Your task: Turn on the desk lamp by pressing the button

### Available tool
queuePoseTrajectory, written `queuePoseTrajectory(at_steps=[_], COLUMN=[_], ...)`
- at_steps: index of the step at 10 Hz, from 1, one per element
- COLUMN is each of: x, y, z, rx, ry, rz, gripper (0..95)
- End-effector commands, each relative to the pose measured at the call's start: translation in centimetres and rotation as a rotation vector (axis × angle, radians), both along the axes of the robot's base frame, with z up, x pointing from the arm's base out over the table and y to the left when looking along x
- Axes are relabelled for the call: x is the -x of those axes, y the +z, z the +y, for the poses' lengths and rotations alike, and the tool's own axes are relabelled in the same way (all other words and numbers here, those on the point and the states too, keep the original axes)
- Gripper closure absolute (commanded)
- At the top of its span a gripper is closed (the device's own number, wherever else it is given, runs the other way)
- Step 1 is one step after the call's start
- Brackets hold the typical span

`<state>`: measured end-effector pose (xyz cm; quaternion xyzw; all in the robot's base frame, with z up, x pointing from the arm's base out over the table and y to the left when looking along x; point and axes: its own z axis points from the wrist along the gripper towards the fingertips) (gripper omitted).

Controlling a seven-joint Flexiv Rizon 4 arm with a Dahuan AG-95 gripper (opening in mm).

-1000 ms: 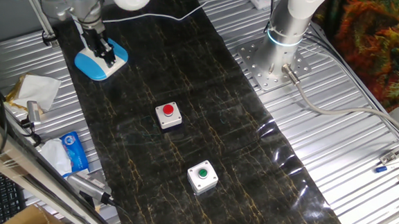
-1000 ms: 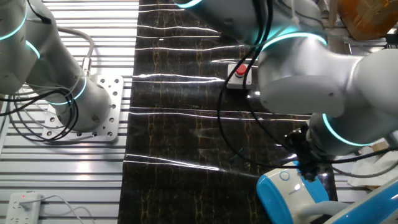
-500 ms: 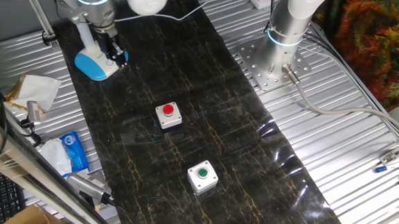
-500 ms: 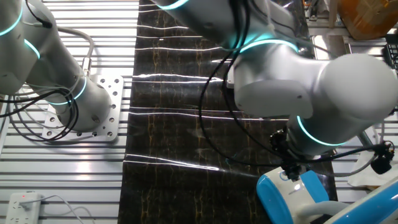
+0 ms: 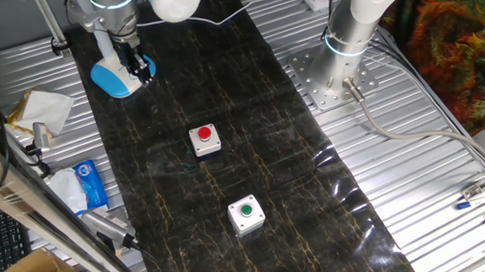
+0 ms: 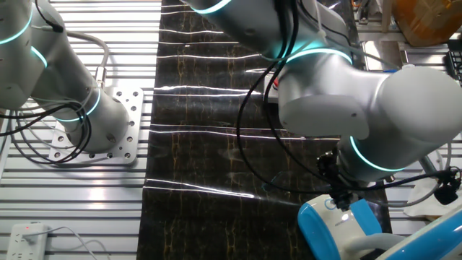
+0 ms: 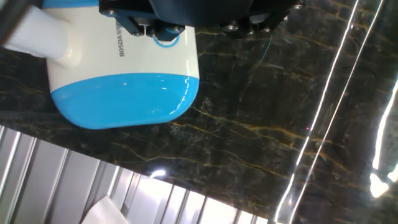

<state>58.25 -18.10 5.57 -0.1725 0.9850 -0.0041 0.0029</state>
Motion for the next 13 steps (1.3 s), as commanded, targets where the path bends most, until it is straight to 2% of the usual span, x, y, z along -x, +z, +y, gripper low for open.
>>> queuePoseTrajectory(at_steps=[1,6,10,11,13], x=[-0.2,-0.9,-0.7,-0.7,-0.2], y=[-0.6,-1.2,-2.1,-2.1,-2.4], z=[0.0,-0.1,0.1,0.0,0.1], rx=[0.003,0.004,0.005,0.03,0.023], ry=[-0.005,-0.014,-0.007,0.011,0.001], rz=[-0.003,-0.004,-0.011,-0.014,-0.012], gripper=[38.0,38.0,38.0,38.0,38.0])
